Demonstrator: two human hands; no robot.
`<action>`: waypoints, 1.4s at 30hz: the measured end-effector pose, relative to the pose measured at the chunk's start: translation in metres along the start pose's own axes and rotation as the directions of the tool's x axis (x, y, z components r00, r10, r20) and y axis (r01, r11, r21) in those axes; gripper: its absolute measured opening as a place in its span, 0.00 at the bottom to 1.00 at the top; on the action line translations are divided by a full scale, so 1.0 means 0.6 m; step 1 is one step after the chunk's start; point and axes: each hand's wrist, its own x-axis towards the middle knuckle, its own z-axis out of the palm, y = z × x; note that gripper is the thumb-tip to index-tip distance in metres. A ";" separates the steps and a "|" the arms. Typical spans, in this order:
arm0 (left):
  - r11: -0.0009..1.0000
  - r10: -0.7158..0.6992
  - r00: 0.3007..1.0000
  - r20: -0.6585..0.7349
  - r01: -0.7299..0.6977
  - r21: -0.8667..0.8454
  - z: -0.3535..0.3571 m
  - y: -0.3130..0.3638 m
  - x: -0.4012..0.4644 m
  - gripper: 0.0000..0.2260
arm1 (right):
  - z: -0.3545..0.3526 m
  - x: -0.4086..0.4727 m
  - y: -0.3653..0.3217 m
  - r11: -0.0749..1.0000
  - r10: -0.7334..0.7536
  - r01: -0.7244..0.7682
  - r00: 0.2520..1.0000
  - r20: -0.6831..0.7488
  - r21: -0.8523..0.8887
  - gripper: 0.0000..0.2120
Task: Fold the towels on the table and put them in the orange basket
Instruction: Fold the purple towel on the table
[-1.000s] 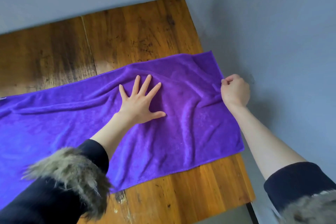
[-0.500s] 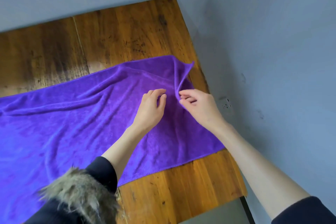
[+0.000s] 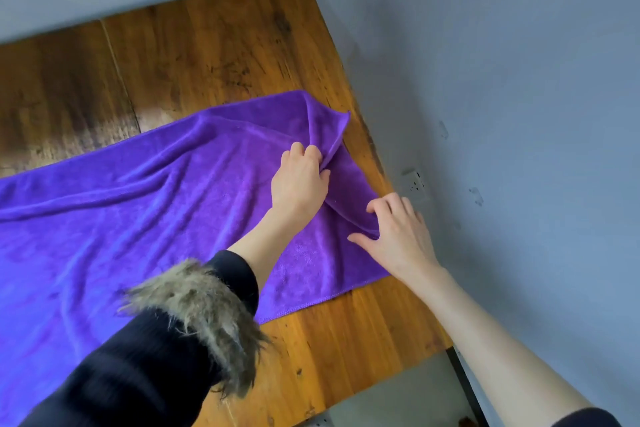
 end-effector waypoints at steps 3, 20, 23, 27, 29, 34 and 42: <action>0.952 -0.137 0.990 -0.033 0.122 -0.281 -0.007 -0.009 0.007 0.06 | 0.010 -0.012 -0.001 1.000 -0.007 0.006 1.000 -0.027 -0.014 0.11; 0.523 -0.306 0.951 0.046 0.209 -0.826 -0.261 -0.155 -0.112 0.06 | -0.088 -0.058 -0.274 0.889 -0.188 0.112 0.973 0.132 0.443 0.04; 0.575 -0.297 0.955 -0.013 0.168 -0.801 -0.320 -0.220 -0.148 0.04 | -0.078 -0.076 -0.366 0.853 -0.259 0.154 0.955 0.148 0.498 0.03; 0.630 -0.318 0.944 -0.089 0.141 -0.764 -0.390 -0.314 -0.199 0.05 | -0.062 -0.098 -0.492 0.817 -0.356 0.223 0.921 0.162 0.531 0.04; 0.634 -0.351 0.929 -0.119 0.142 -0.760 -0.422 -0.362 -0.223 0.05 | -0.050 -0.110 -0.554 0.804 -0.417 0.267 0.890 0.185 0.531 0.04; 0.641 -0.445 0.871 -0.206 0.150 -0.752 -0.468 -0.470 -0.267 0.04 | -0.004 -0.132 -0.684 0.770 -0.521 0.331 0.820 0.239 0.545 0.05; 0.594 -0.643 0.752 -0.142 0.374 -0.712 -0.411 -0.591 -0.322 0.13 | 0.073 -0.100 -0.715 0.869 -0.431 0.269 0.822 0.371 0.415 0.12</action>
